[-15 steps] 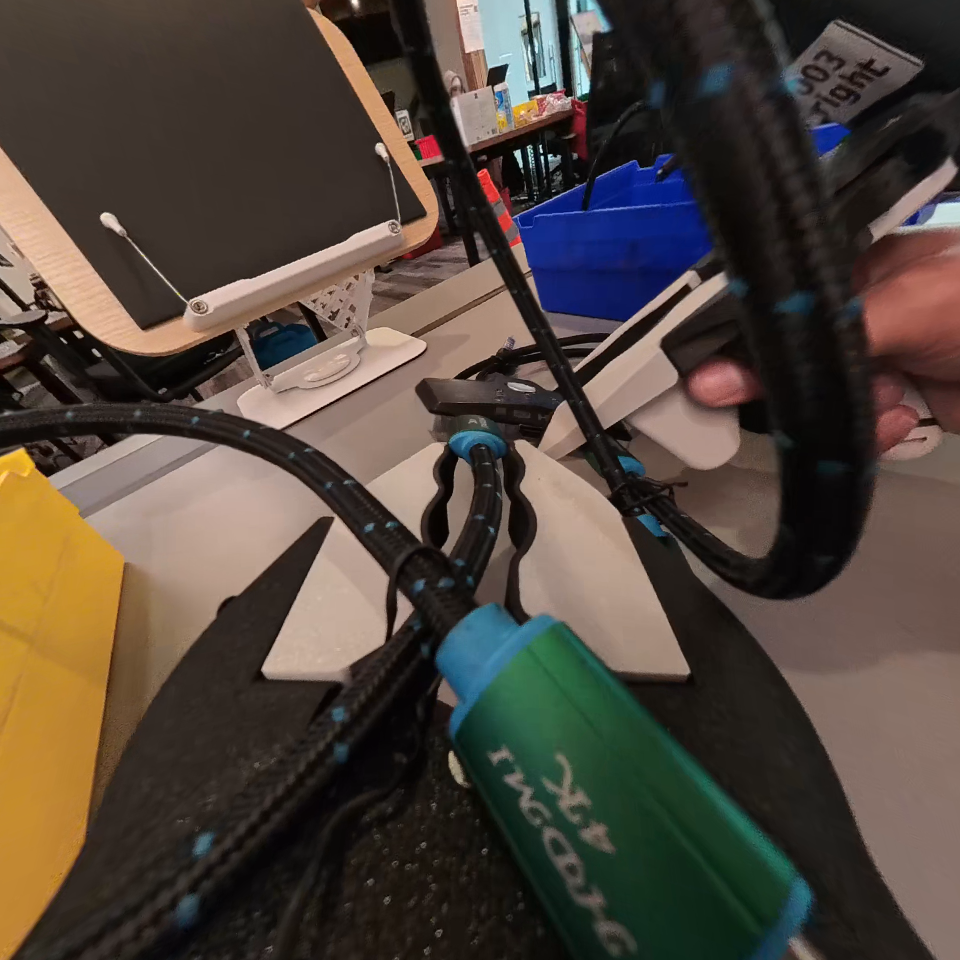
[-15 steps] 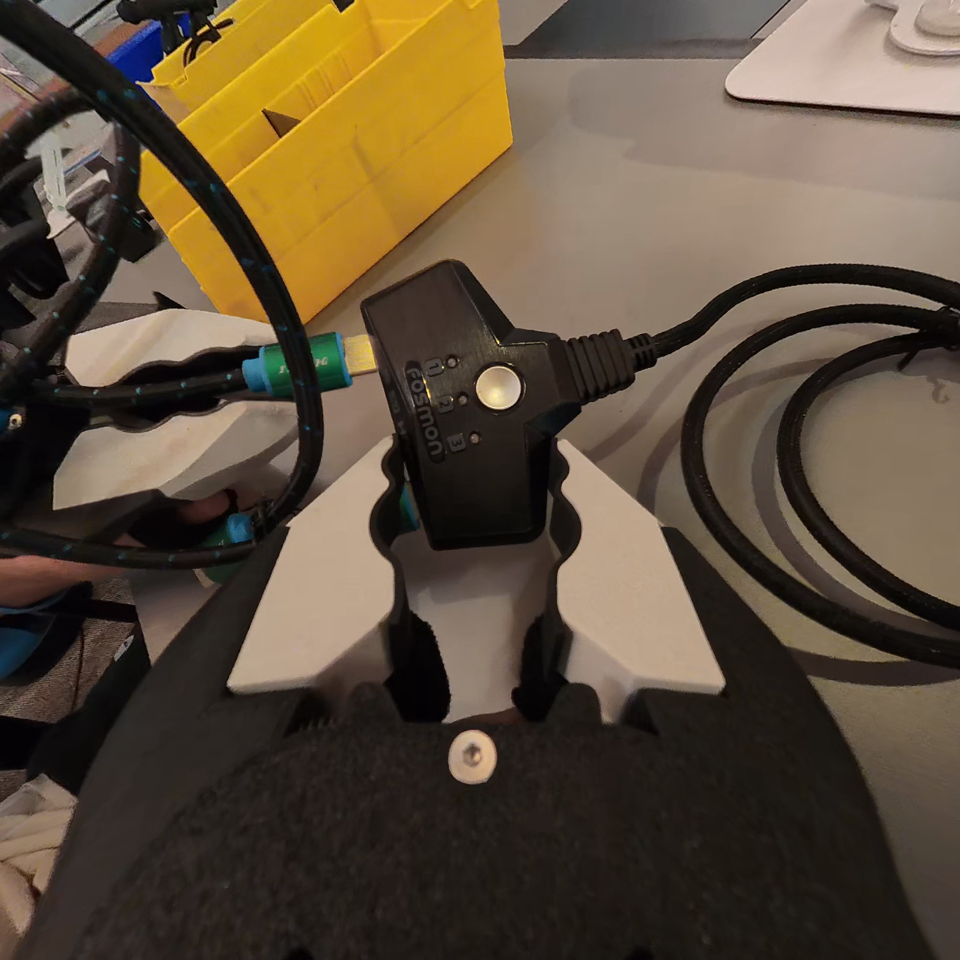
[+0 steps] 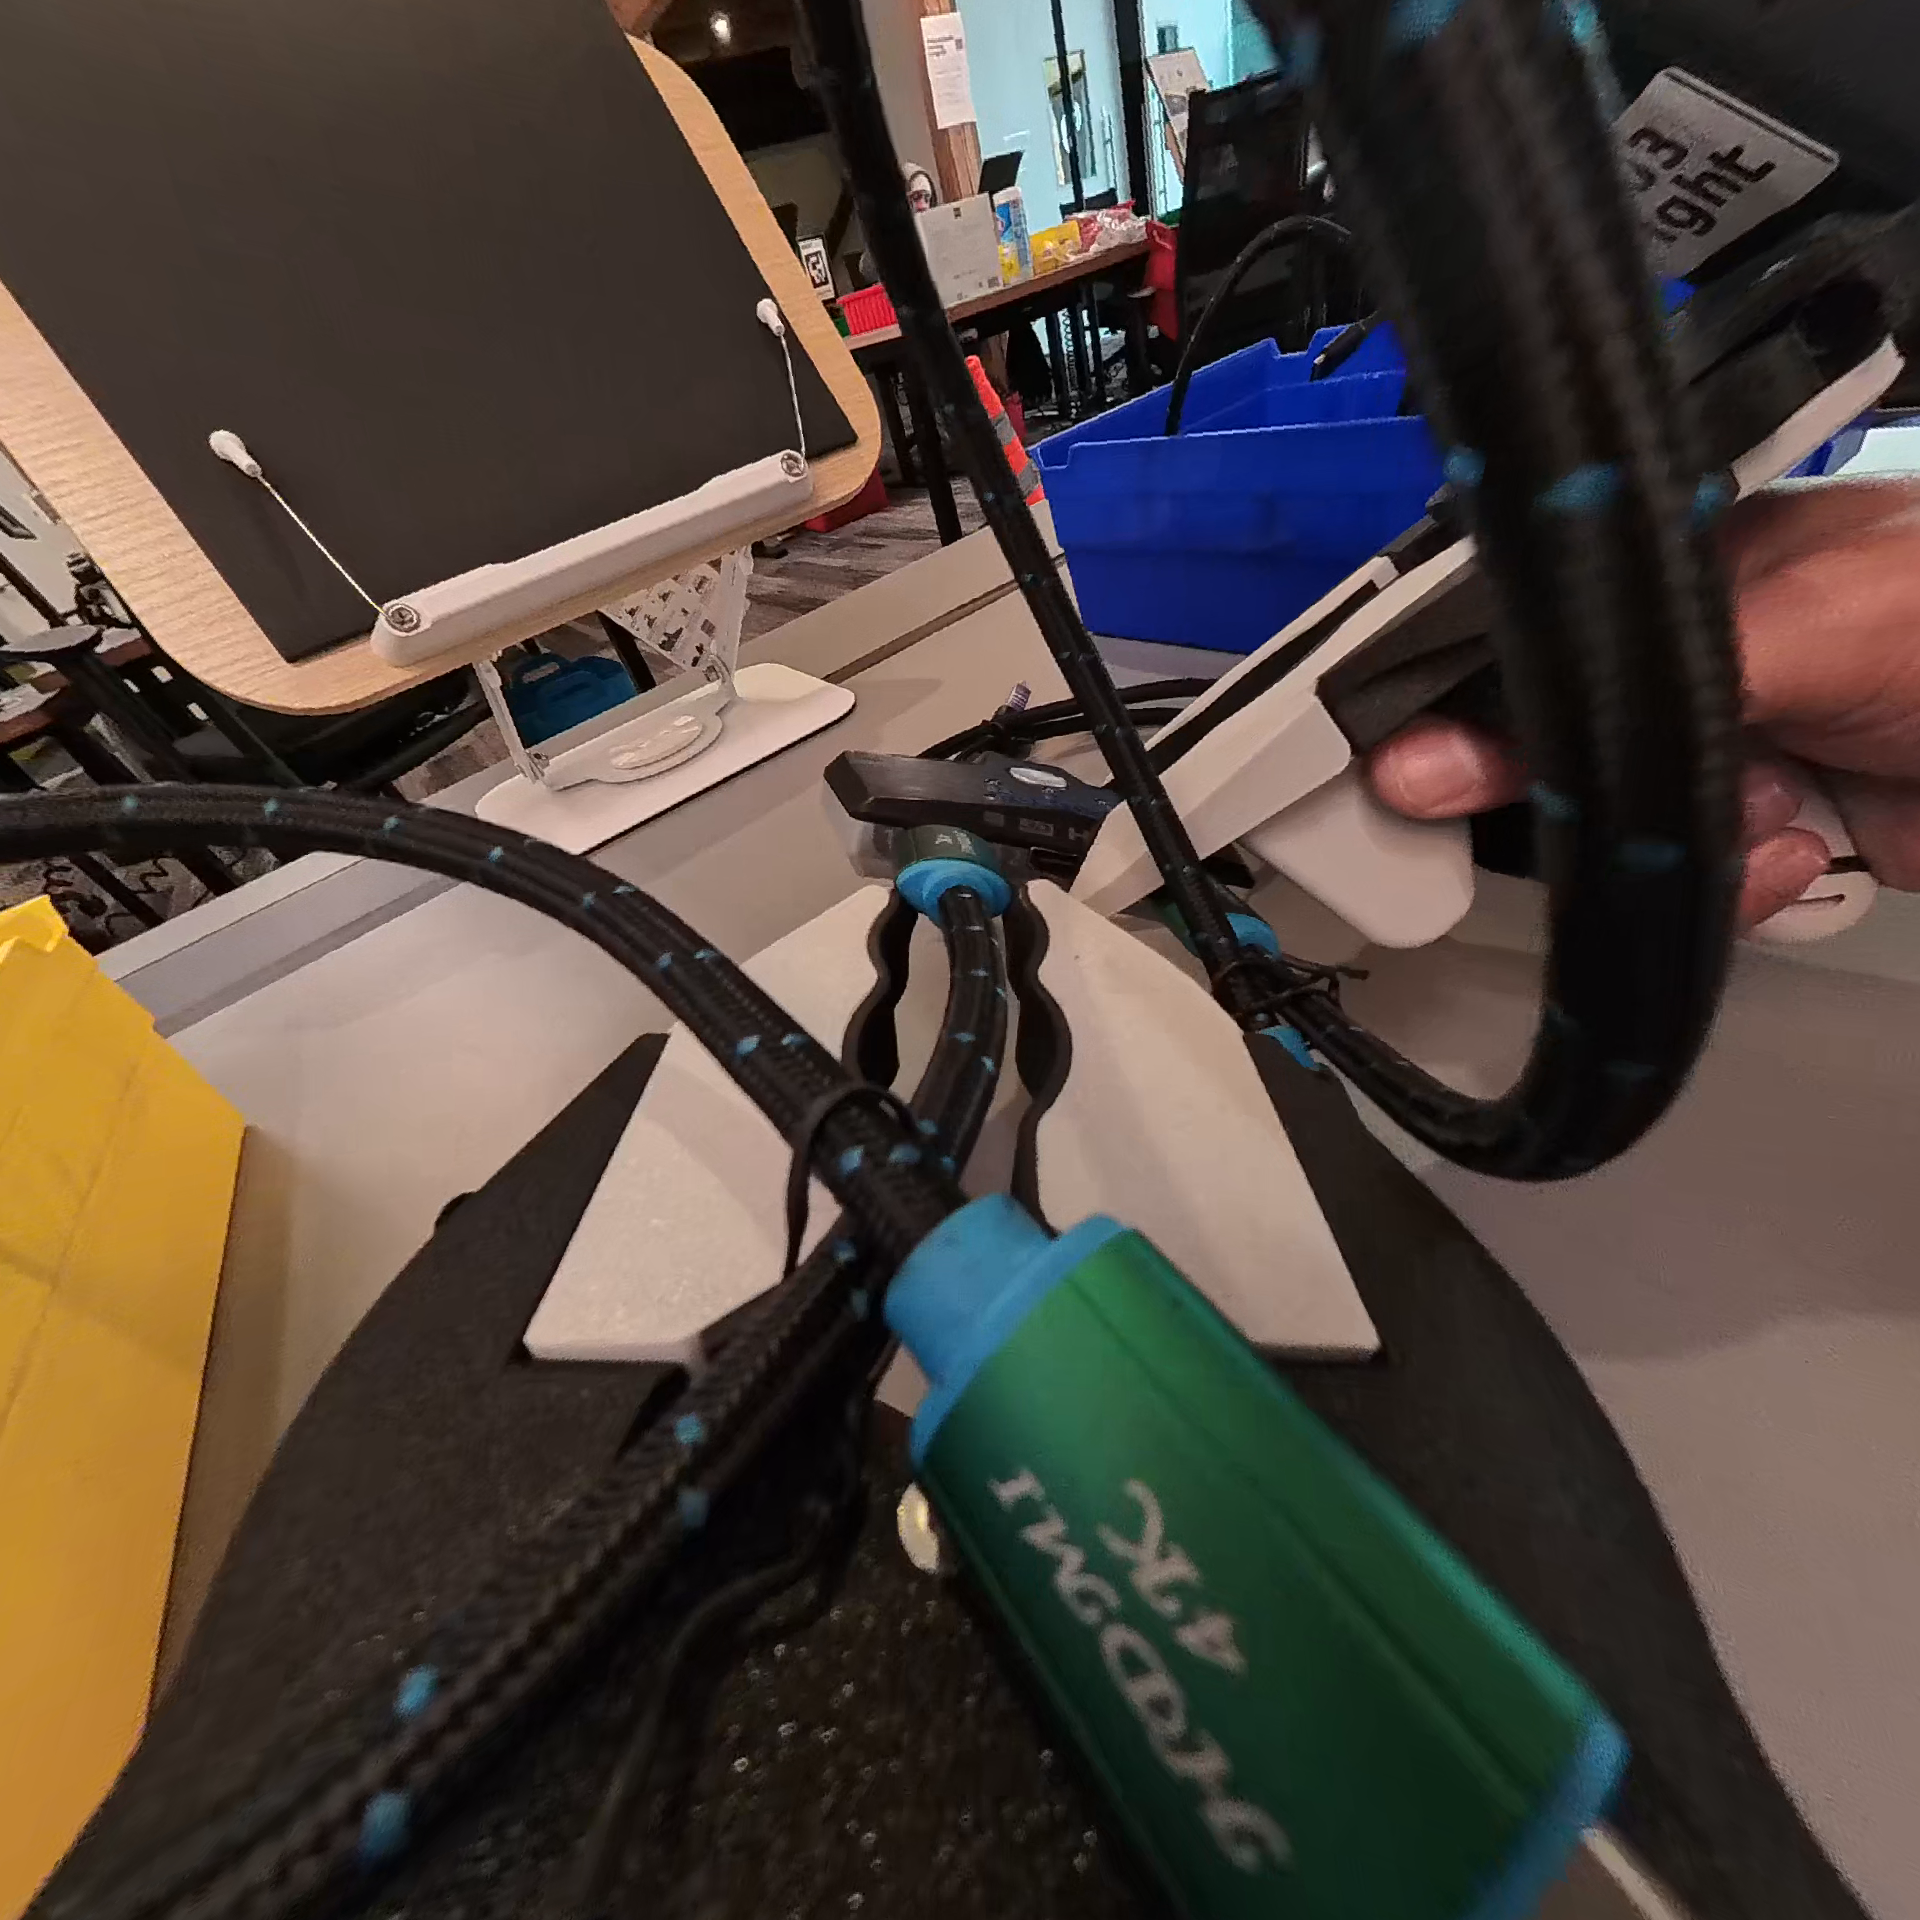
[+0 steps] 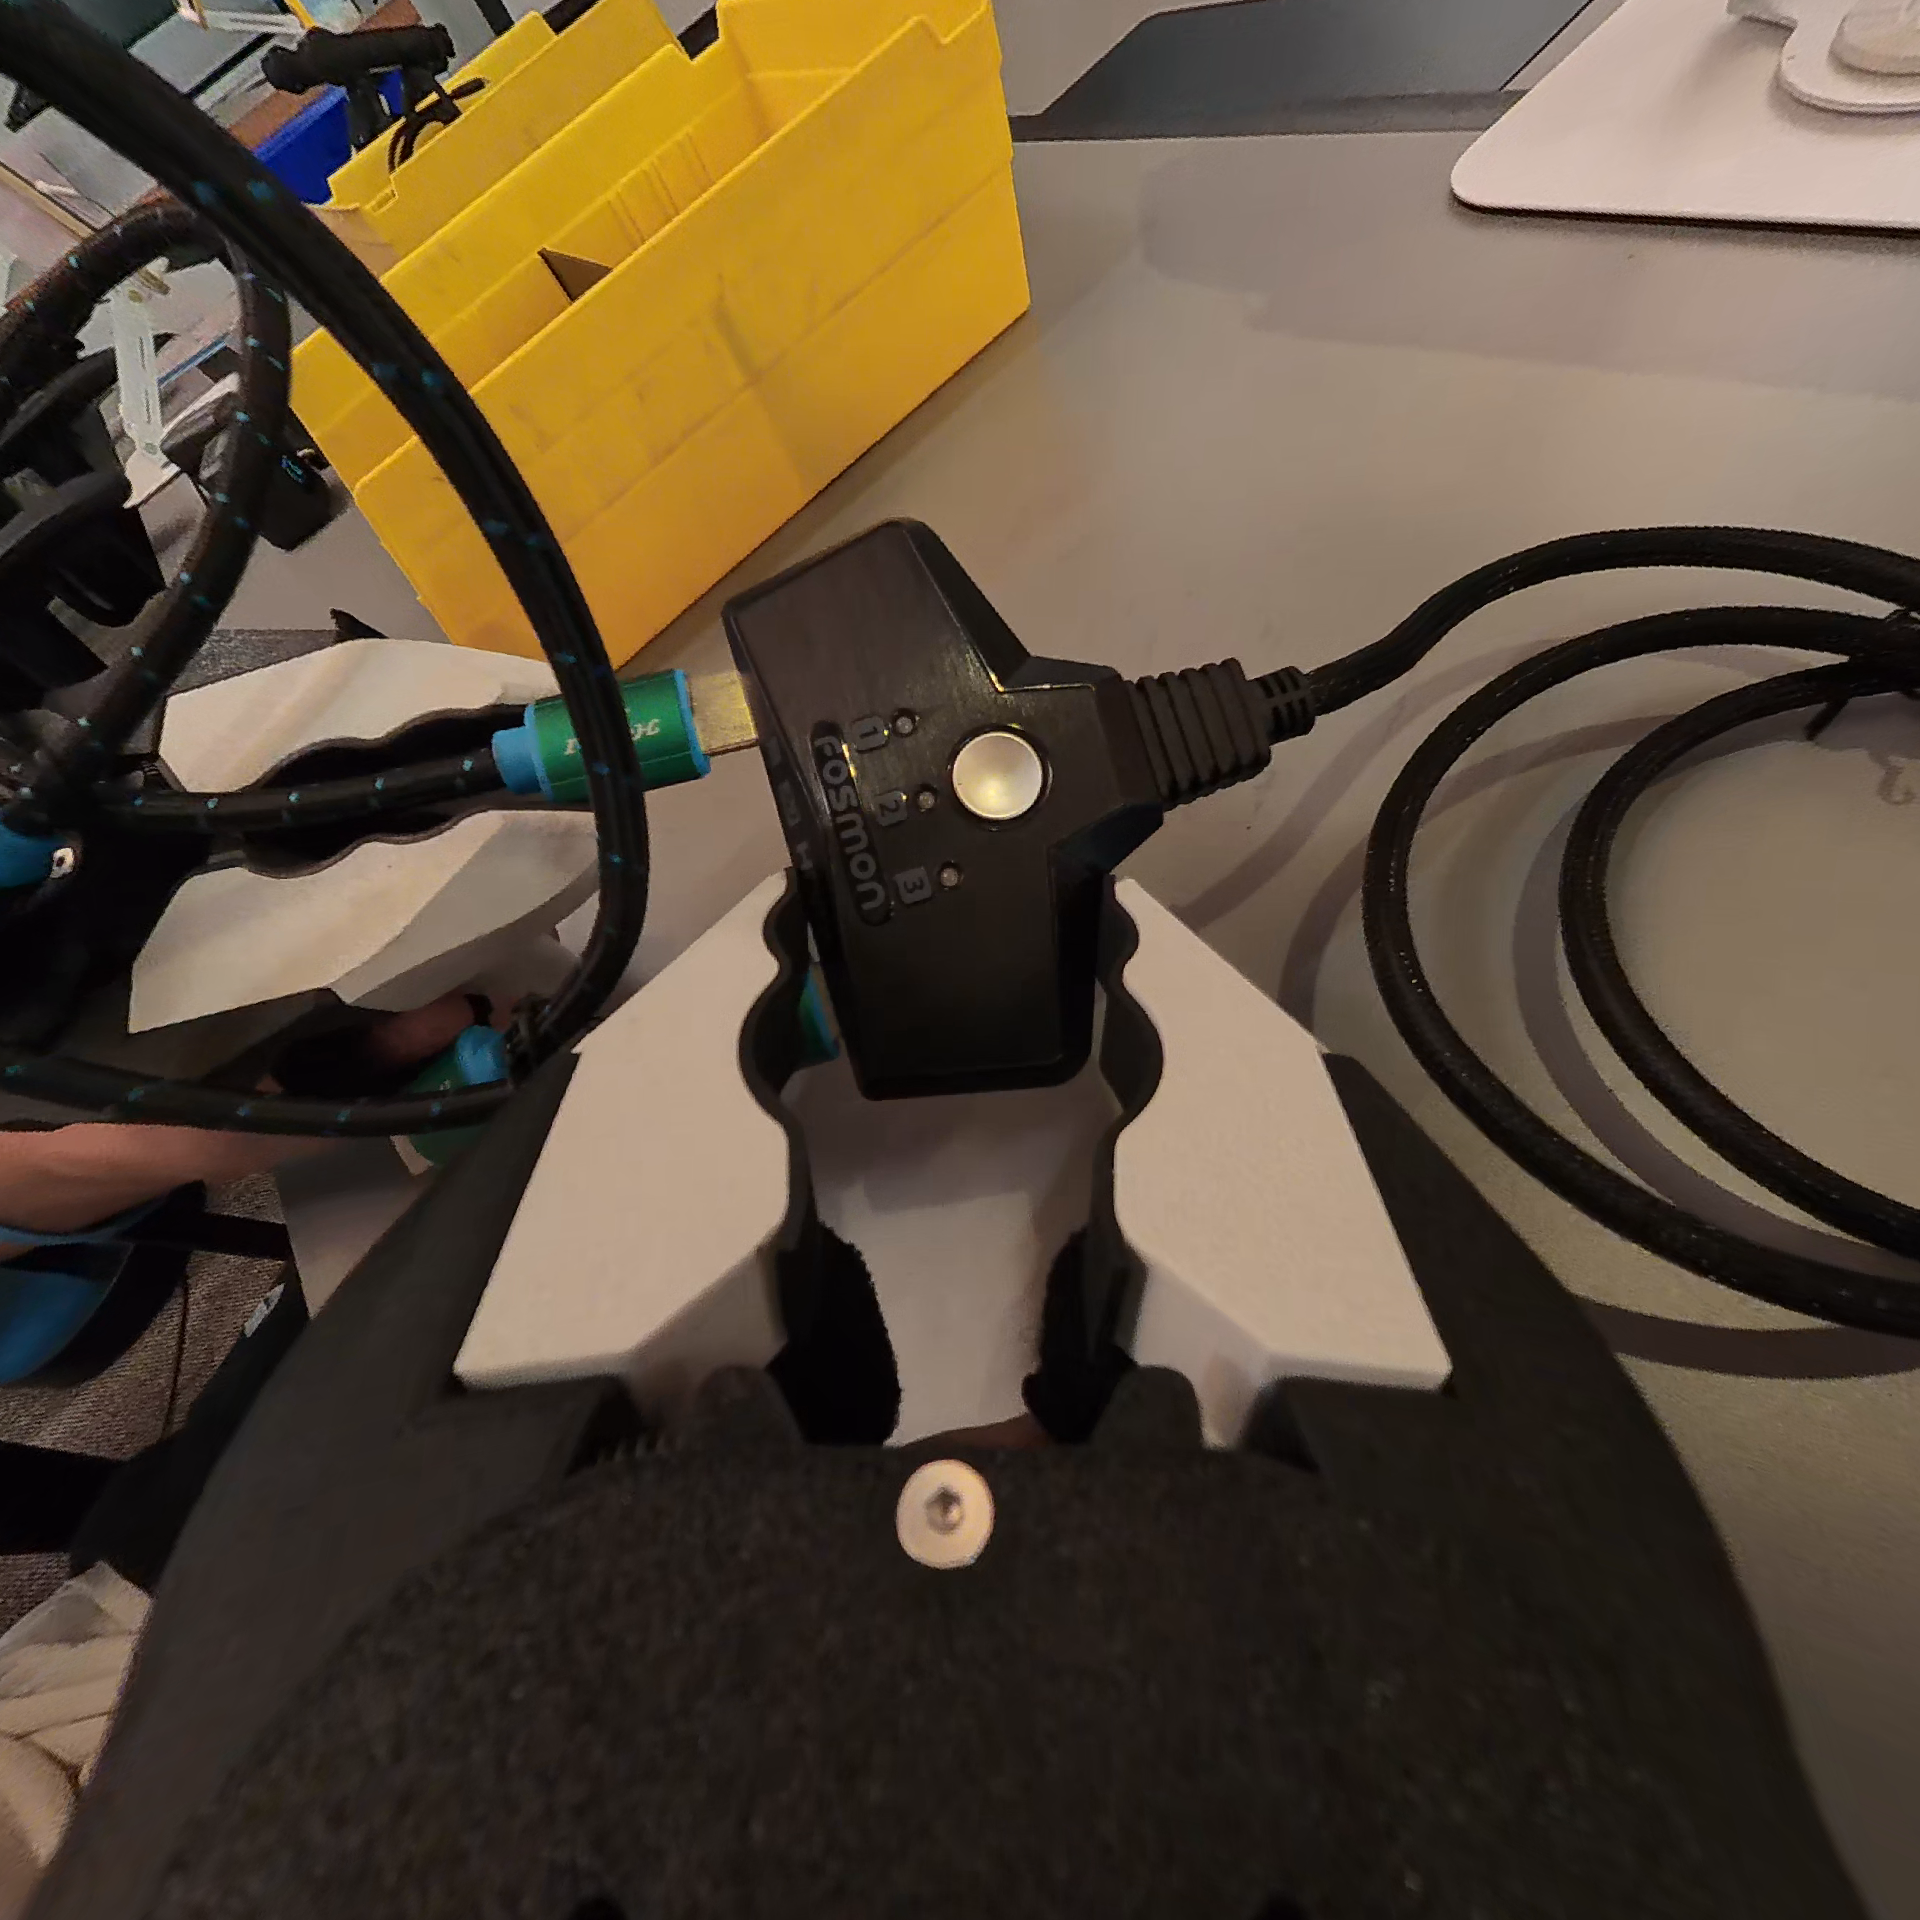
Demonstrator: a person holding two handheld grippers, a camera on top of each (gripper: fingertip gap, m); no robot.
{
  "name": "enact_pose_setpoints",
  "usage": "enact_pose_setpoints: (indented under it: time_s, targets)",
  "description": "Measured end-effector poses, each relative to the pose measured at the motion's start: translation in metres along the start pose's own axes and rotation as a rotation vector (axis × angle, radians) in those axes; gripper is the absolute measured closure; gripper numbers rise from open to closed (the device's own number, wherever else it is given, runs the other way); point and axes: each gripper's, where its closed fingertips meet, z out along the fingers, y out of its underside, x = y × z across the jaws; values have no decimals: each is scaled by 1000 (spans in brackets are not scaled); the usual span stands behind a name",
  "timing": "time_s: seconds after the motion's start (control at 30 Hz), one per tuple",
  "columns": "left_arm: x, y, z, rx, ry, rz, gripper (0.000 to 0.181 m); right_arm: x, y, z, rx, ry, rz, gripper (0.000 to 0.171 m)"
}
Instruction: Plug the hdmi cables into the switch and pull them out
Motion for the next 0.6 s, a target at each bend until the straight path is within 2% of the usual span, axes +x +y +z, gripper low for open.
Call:
enact_pose_setpoints:
  time_s: [0.3, 0.6]
  targets:
    - [1, 3, 1, -12, 10, -5, 164, 0, 1, 1, 6, -13, 10, 116]
    - [4, 1, 1, -5, 18, -62, 179, -5, 0, 3, 19, -46, 19, 116]
